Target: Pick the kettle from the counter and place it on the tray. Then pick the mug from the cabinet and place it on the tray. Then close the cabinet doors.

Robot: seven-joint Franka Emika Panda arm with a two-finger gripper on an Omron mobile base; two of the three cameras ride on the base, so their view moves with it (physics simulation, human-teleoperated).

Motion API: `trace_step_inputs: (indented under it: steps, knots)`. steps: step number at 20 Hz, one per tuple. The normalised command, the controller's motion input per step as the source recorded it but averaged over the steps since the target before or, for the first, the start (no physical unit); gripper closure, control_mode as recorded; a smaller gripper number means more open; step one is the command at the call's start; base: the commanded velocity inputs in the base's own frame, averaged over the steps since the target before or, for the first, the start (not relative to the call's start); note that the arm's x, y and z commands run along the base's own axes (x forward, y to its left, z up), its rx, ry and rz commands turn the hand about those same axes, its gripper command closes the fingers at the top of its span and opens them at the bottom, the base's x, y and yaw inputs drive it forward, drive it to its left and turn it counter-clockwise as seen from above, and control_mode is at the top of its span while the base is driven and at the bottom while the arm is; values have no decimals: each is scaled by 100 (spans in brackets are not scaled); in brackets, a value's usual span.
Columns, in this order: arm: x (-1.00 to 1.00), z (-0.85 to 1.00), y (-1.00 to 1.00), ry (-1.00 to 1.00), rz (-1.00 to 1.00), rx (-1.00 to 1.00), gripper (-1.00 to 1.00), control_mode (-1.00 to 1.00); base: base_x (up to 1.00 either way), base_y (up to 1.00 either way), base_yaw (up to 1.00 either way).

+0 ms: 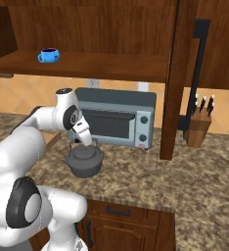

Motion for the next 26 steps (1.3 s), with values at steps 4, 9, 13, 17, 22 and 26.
trace_step_inputs:
  steps: [4, 9, 13, 17, 22, 26]
  knots:
    - [11, -37, 10, 0, -8, 0, -100, -100, 0, 0, 0]
    - [2, -12, 1, 0, -4, 0, 100, -100, 0, 0, 0]
    - [0, 0, 0, 0, 0, 0, 100, -100, 0, 0, 0]
    - [0, 10, 5, 6, -2, 0, 100, -100, 0, 0, 0]
    - [-3, 88, 36, 4, -9, 0, 100, -100, 0, 0, 0]
    - [0, 80, 85, 0, -8, 0, 100, -100, 0, 0, 0]
